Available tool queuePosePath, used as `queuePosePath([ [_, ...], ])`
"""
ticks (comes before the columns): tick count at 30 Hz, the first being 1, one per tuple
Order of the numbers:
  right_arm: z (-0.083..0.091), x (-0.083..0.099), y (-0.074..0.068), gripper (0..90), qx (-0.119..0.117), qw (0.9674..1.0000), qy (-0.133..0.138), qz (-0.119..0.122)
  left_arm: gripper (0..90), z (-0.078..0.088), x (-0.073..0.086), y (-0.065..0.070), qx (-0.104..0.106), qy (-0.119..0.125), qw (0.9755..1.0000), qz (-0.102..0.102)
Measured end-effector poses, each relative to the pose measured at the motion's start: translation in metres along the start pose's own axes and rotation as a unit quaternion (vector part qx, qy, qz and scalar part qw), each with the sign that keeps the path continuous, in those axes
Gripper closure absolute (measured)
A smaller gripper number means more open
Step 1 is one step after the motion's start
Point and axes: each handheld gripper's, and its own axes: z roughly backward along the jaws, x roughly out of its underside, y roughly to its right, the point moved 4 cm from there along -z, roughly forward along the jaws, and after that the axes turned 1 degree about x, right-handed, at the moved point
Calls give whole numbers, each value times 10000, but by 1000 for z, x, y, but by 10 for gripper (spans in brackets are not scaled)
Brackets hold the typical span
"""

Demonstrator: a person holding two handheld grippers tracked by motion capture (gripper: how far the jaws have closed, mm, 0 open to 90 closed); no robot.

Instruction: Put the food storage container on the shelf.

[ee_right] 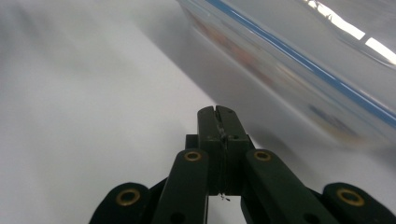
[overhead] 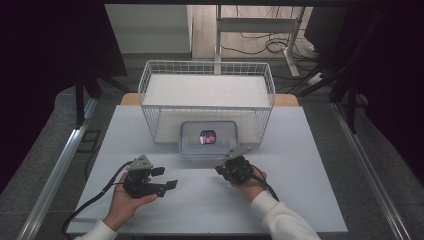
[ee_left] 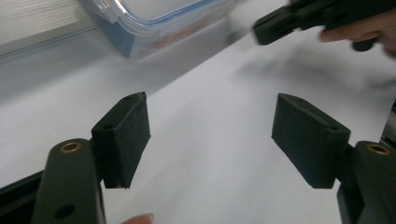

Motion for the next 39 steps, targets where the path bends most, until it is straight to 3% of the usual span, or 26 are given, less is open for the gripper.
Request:
queuePosePath([
  [1,-12,-5,1,887,145,9999,-32,66,276,0,0,-1,-14,-3,10000,3],
  [4,-26,-10,2,888,304,9995,-40,16,276,2,1,-3,-149,-26,9999,-73],
  [9,-36,-18,2,888,399,9992,10,-7,276,5,2,-5,-168,8,9998,-46],
  [16,-41,-18,5,888,499,9987,-20,-59,276,9,1,-9,-188,64,9998,41],
  [29,-45,-32,12,889,559,9980,164,-252,278,9,2,-11,-194,63,9998,62],
  [39,-54,-48,28,889,664,9961,292,-507,277,8,3,-11,-207,44,9998,65],
])
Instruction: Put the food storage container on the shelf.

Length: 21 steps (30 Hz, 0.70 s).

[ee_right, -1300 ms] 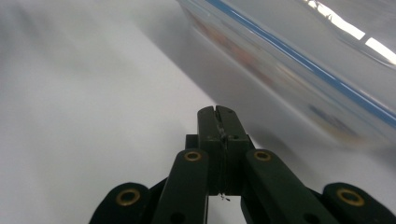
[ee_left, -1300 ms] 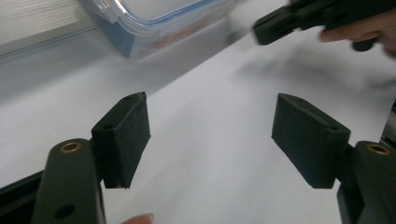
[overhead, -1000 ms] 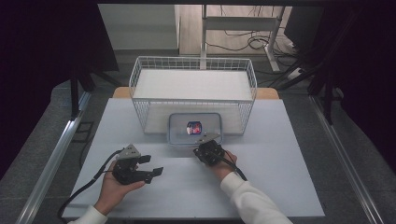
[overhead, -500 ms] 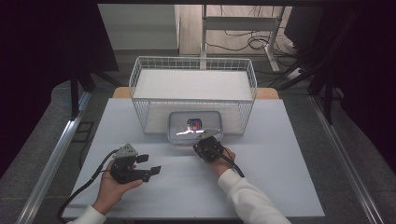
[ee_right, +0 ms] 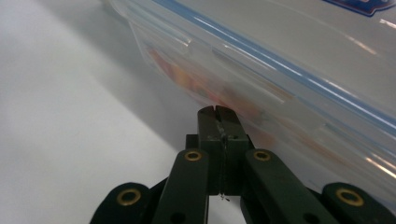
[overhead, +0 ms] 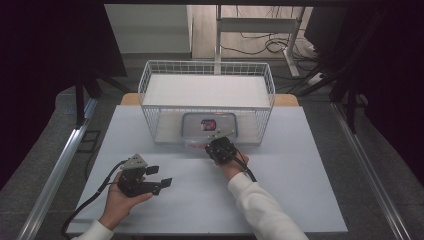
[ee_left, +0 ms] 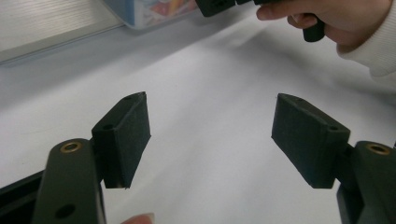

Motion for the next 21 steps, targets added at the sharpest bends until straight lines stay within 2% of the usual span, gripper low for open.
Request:
queuePosePath([
  [4,-4,-5,6,889,91,10000,6,-8,277,0,0,-1,0,8,10000,19],
  [9,-11,-11,20,889,251,9995,19,-167,277,1,0,-1,-19,19,10000,6],
  [14,-15,-16,26,889,281,9992,-3,-296,277,1,0,-2,-28,23,10000,1],
  [21,-18,-17,28,889,305,9989,-2,-355,278,1,1,-3,-34,16,10000,-9],
])
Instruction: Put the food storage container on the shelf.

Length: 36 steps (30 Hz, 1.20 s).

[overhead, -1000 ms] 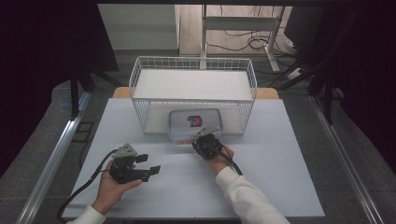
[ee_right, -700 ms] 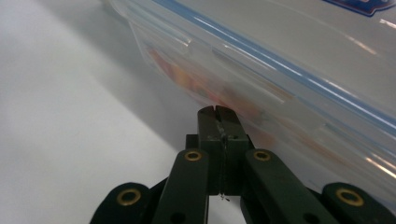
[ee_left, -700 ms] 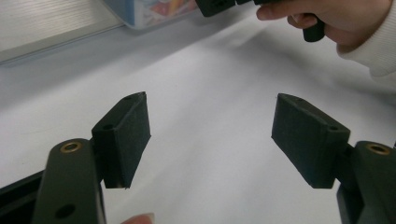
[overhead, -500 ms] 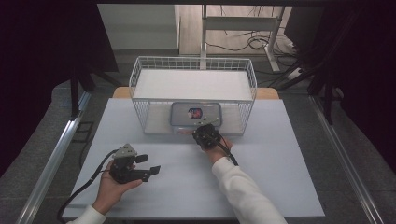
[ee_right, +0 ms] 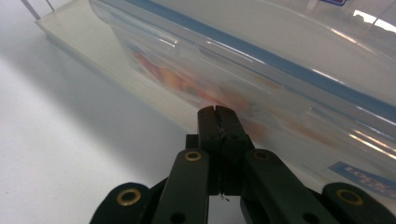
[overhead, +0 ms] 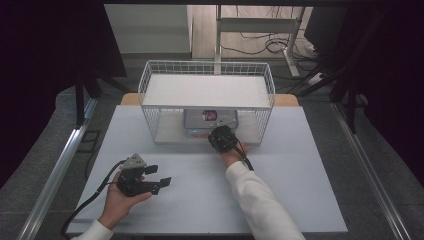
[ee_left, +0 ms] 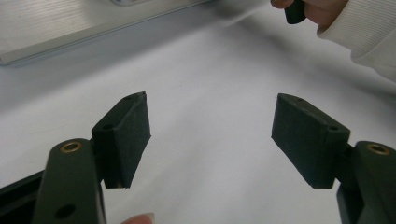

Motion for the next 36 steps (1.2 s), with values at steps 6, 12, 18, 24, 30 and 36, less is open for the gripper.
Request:
queuePosePath([
  [6,21,14,-6,889,-226,9991,-95,351,277,1,1,-1,-59,-8,10000,0],
  [12,79,41,-2,889,-414,9979,-53,501,278,0,2,0,-95,-40,9999,74],
  [18,138,87,6,888,-712,9965,2,442,279,4,8,3,-288,-155,9995,-10],
  [24,177,119,21,888,-788,9968,16,149,278,5,12,6,-342,-196,9992,-116],
  [30,198,134,29,884,-740,9972,133,-28,278,4,12,7,-319,-183,9993,-99],
  [36,196,132,30,363,-625,9974,360,-87,277,4,13,8,-290,-178,9993,-166],
])
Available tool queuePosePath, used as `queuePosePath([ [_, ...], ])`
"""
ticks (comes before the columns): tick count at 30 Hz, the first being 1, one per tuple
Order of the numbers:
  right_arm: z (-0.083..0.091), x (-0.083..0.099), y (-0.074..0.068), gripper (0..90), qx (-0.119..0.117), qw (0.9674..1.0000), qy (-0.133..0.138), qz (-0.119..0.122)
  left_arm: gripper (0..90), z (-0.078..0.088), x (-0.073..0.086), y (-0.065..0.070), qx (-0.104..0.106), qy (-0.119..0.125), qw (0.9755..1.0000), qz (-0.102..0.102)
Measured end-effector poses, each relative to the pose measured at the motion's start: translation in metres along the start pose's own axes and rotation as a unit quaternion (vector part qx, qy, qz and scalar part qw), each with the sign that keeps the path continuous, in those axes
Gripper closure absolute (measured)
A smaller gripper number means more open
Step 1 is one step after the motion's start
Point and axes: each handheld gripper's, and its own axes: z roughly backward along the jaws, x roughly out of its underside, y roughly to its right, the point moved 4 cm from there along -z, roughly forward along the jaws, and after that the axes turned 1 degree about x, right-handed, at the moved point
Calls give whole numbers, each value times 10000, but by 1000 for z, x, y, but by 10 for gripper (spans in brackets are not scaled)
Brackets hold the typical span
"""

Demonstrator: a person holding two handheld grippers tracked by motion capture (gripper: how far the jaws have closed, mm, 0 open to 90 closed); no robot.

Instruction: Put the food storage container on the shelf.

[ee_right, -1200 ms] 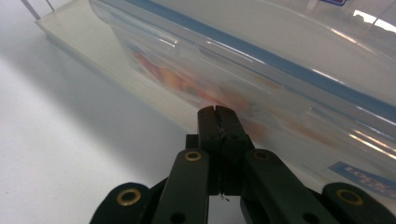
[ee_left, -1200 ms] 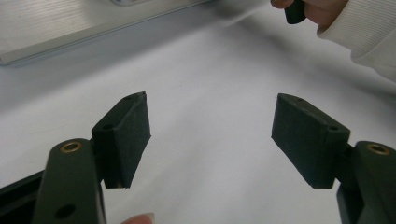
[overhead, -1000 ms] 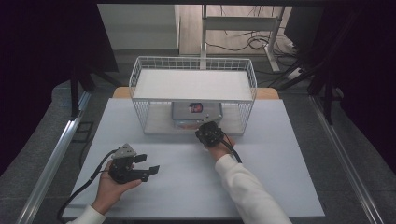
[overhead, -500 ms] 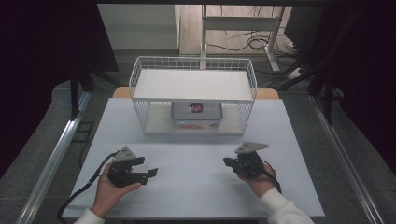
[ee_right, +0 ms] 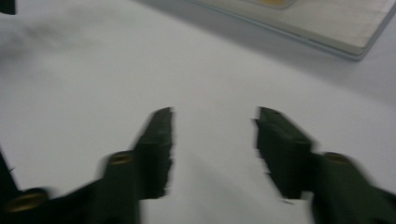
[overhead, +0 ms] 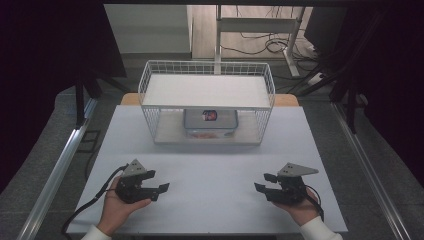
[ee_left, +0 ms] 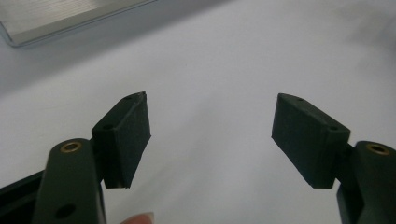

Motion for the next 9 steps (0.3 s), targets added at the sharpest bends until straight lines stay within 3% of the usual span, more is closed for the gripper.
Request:
queuePosePath([
  [3,-1,-2,-2,298,24,10000,26,24,276,0,0,0,3,-4,10000,0],
  [9,0,-1,2,267,89,9999,78,-43,276,-2,0,0,8,-23,10000,13],
])
